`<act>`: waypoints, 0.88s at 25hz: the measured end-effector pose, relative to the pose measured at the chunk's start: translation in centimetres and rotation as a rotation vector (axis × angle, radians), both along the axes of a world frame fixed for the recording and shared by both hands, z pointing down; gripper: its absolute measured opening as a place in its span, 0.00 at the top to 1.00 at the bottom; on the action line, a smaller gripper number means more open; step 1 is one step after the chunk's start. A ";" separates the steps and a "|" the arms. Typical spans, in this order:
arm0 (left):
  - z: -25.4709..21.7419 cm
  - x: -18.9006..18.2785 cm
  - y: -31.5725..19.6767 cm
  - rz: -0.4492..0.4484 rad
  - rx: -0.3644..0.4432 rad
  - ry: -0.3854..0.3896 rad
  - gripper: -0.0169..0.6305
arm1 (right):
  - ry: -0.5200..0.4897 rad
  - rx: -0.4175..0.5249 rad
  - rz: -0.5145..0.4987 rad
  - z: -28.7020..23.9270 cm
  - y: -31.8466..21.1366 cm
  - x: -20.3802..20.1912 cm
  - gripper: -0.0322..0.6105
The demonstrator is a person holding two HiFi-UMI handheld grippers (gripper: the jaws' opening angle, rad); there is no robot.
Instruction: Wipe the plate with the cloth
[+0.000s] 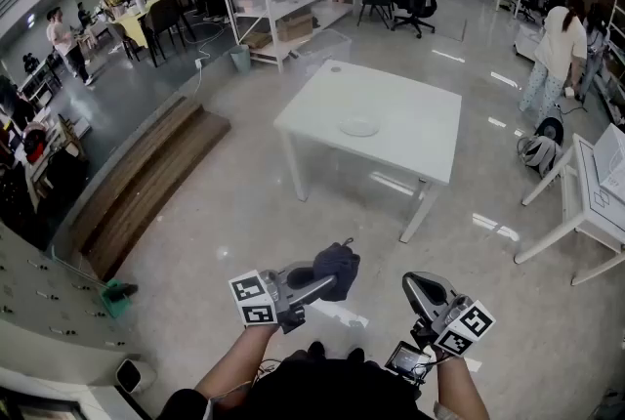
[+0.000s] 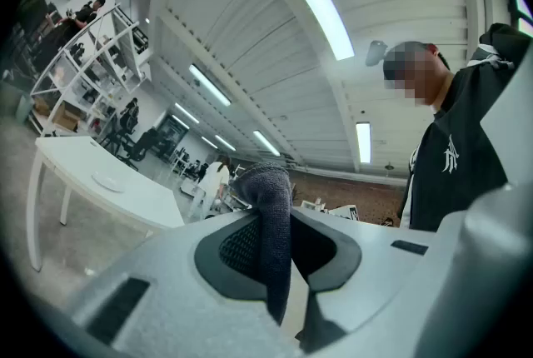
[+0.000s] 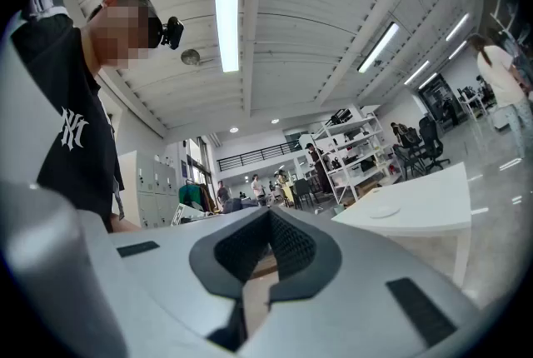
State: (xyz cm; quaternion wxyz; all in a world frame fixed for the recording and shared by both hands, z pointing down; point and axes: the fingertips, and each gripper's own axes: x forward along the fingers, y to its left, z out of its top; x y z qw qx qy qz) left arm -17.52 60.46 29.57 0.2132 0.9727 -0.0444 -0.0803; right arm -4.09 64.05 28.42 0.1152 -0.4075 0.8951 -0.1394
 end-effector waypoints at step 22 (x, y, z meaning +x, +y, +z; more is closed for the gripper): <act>1.5 0.8 -1.9 -0.134 0.022 -0.080 0.90 | -0.031 0.073 -0.141 0.5 -4.7 1.1 0.94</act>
